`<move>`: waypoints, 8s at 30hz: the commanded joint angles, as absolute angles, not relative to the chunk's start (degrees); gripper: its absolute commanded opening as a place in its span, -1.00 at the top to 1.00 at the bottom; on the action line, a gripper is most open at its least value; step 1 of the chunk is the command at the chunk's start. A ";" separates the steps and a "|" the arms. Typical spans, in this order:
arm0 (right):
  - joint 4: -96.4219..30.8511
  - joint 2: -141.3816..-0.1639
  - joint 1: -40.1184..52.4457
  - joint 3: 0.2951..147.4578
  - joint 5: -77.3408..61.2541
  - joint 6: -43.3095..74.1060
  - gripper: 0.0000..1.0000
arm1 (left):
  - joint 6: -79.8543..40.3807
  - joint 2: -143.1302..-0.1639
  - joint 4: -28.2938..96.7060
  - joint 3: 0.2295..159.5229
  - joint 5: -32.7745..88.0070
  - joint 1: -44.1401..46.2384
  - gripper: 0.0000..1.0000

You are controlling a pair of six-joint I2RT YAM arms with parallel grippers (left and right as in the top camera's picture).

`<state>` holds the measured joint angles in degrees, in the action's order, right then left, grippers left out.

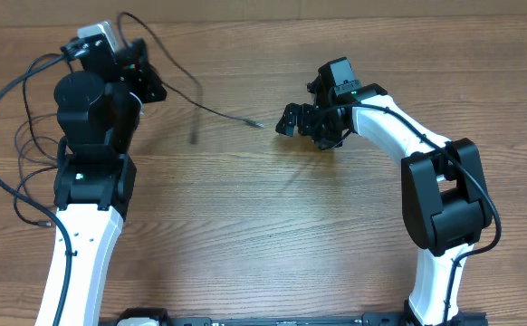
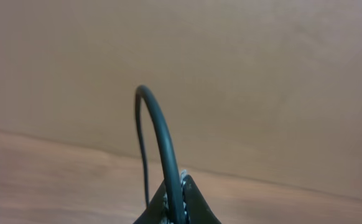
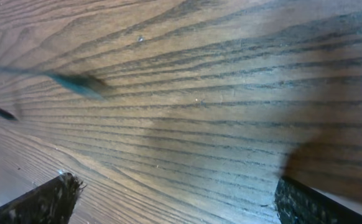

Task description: Untangle cables

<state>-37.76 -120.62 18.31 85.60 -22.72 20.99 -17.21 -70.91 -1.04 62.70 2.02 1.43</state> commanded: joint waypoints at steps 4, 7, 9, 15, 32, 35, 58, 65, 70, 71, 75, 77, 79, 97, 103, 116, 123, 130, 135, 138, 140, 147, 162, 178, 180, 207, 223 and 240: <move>-35.44 -120.88 18.37 85.78 -22.33 21.26 -1.00 | 1.67 -70.19 -3.18 63.88 -6.48 0.38 0.89; -35.14 -120.88 18.37 85.78 -22.74 21.26 -1.00 | 4.71 -70.94 -3.29 63.88 -6.44 -1.89 0.90; -35.16 -120.88 18.37 85.78 -22.79 21.26 -1.00 | 4.75 -71.83 -3.29 63.88 -6.24 -4.03 0.91; -35.18 -120.88 18.37 85.78 -23.22 21.26 -1.00 | 4.75 -76.36 -3.29 63.88 -2.96 -10.44 0.92; -35.09 -120.88 18.26 85.86 -25.80 22.76 -1.00 | 4.73 -83.77 3.57 63.88 -3.20 -28.10 0.88; -35.09 -120.88 18.26 85.86 -25.78 22.74 -1.00 | 4.73 -83.94 6.94 63.88 -3.20 -31.00 0.81; -34.74 -120.88 18.41 85.86 -25.76 22.74 -1.00 | -7.20 -90.54 26.35 63.86 14.26 -37.93 -0.22; -34.74 -120.88 18.41 85.86 -25.76 22.74 -1.00 | -8.78 -99.22 35.48 63.86 23.51 -35.05 -0.45; -34.74 -120.88 18.41 85.86 -25.76 22.74 -1.00 | -9.43 -102.94 40.51 63.86 24.10 -31.83 -0.29; -34.74 -120.88 18.41 85.86 -25.76 22.74 -1.00 | -9.43 -103.18 41.39 63.81 23.81 -31.05 -0.29; -34.74 -120.88 18.41 85.86 -25.76 22.74 -1.00 | -7.68 -103.39 43.94 63.02 22.09 -26.55 -0.31; -34.72 -120.88 18.41 85.86 -25.76 22.74 -1.00 | -7.25 -103.39 44.27 62.02 19.35 -23.68 -0.32; -34.72 -120.88 18.41 85.86 -25.76 22.74 -1.00 | -7.25 -103.39 44.12 60.69 16.23 -20.47 -0.34; -43.92 -120.86 15.16 85.95 -22.22 17.08 -1.00 | -1.23 -103.39 40.03 50.74 9.67 2.35 -0.47; -53.65 -120.86 9.21 86.26 -16.25 17.12 -1.00 | -1.26 -103.39 38.46 48.71 9.41 2.98 -0.51; -60.12 -120.86 10.37 78.22 0.89 19.07 -1.00 | -1.93 -103.39 33.61 45.17 8.51 3.01 -1.00; -54.43 -120.88 10.66 70.91 2.96 21.21 -1.00 | -5.45 -103.39 32.60 43.99 2.00 3.01 -0.99; -41.87 -120.88 10.66 62.50 2.96 20.75 -1.00 | -7.99 -103.39 32.67 43.83 -0.64 3.01 -0.99; -36.16 -120.88 10.66 58.78 2.96 20.75 -1.00 | -8.86 -103.42 31.62 43.05 -0.62 3.03 -0.99; -36.21 -120.88 10.66 58.74 2.96 20.75 -0.99 | -8.86 -103.42 31.62 43.05 -0.62 3.03 -0.99; -36.23 -120.88 10.66 58.74 2.96 20.75 -1.00 | -8.86 -103.42 31.62 43.05 -0.60 3.03 -0.99; -36.18 -120.88 10.66 58.74 2.94 20.80 -0.99 | -8.86 -103.39 31.09 43.05 -0.56 3.03 -0.99; -29.26 -120.88 10.66 58.74 2.94 20.80 -0.99 | -8.84 -103.39 30.57 43.05 -0.58 3.03 -0.99; -15.66 -120.88 10.66 58.76 2.94 20.80 -1.00 | -8.84 -103.39 30.57 43.05 -0.58 3.03 -0.99; -15.46 -120.88 10.66 58.76 2.94 20.80 -1.00 | -8.84 -103.39 30.57 43.05 -0.58 3.03 -0.99; -15.44 -120.88 10.66 58.76 2.94 20.80 -1.00 | -8.84 -62.19 29.76 43.05 -0.58 3.03 -0.99; -15.44 -120.88 10.66 58.76 2.94 20.80 -1.00 | -8.84 -38.57 31.94 43.00 -0.58 3.03 -0.99; -15.44 -120.88 10.66 58.76 2.94 20.80 -1.00 | -8.84 -18.57 52.73 43.00 -0.60 3.03 -0.99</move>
